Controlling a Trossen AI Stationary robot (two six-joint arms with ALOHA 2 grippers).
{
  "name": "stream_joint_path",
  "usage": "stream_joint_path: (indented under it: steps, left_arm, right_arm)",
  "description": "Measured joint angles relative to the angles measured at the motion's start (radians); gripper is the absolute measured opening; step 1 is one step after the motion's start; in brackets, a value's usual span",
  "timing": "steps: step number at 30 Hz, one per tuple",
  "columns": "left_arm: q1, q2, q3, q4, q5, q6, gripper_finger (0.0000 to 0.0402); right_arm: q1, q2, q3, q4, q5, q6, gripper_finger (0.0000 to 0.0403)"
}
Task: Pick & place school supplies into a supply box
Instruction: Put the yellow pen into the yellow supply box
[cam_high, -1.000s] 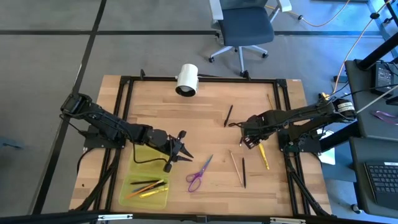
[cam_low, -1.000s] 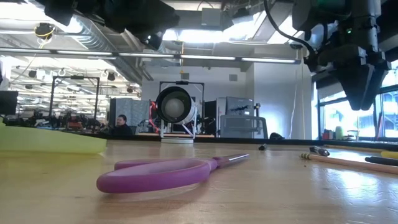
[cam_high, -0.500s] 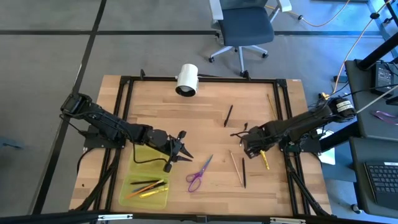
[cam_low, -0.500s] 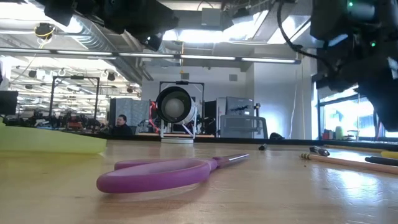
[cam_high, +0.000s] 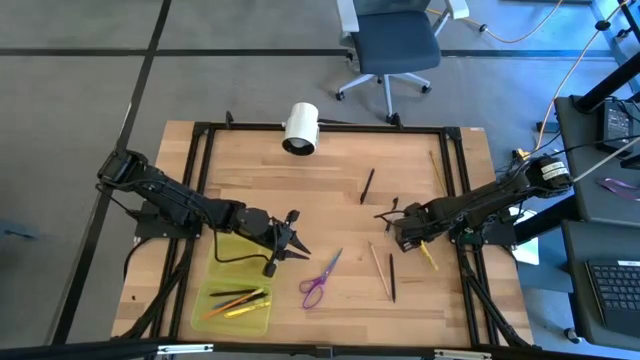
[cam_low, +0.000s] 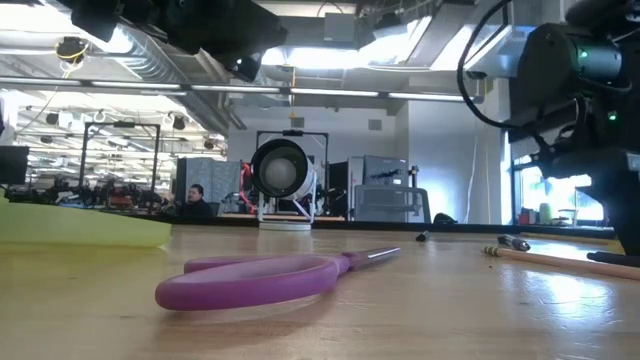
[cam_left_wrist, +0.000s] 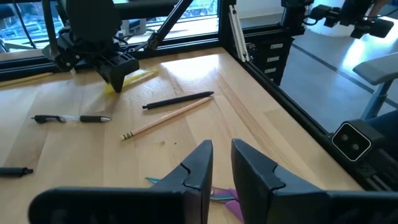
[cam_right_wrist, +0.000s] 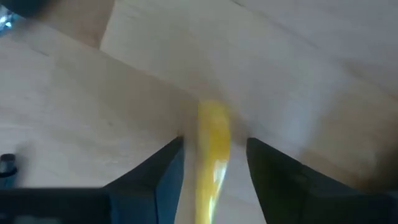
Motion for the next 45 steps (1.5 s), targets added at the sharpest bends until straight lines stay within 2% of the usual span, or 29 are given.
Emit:
stream_joint_path:
  steps: [7, 18, 25, 30, 34, 37, 41, 45]
  left_arm:
    - [0.000, 0.000, 0.000, 0.000, 0.000, 0.000, 0.0058]
    - [0.000, 0.000, 0.000, 0.002, -0.036, 0.000, 0.0054]
    - [-0.001, 0.000, 0.000, 0.002, -0.042, -0.003, 0.0058]
    - [-0.007, 0.000, 0.000, 0.019, -0.042, -0.026, 0.0054]
    - [-0.007, 0.000, 0.000, 0.037, -0.042, -0.026, 0.0052]
    - [-0.006, 0.000, 0.000, 0.039, -0.056, -0.026, 0.0054]
    - [-0.006, 0.007, 0.000, 0.040, -0.090, -0.022, 0.0059]
    - [-0.007, 0.031, 0.000, 0.104, -0.187, 0.000, 0.0077]
  right_arm:
    - [0.000, -0.001, -0.004, 0.015, -0.001, 0.000, 0.0145]
    - [0.000, 0.000, 0.002, 0.017, -0.001, -0.023, 0.0059]
    - [0.000, -0.019, 0.031, 0.032, 0.013, -0.106, 0.0061]
    - [0.000, -0.025, 0.144, 0.072, 0.137, -0.243, 0.0060]
    - [0.006, -0.025, 0.221, 0.323, 0.296, -0.477, 0.0062]
    - [0.024, -0.025, 0.235, 0.675, 0.380, -0.740, 0.0061]
    - [0.047, -0.026, 0.234, 1.100, 0.349, -1.077, 0.0062]
    - [0.068, -0.026, 0.233, 1.316, 0.316, -1.288, 0.0061]
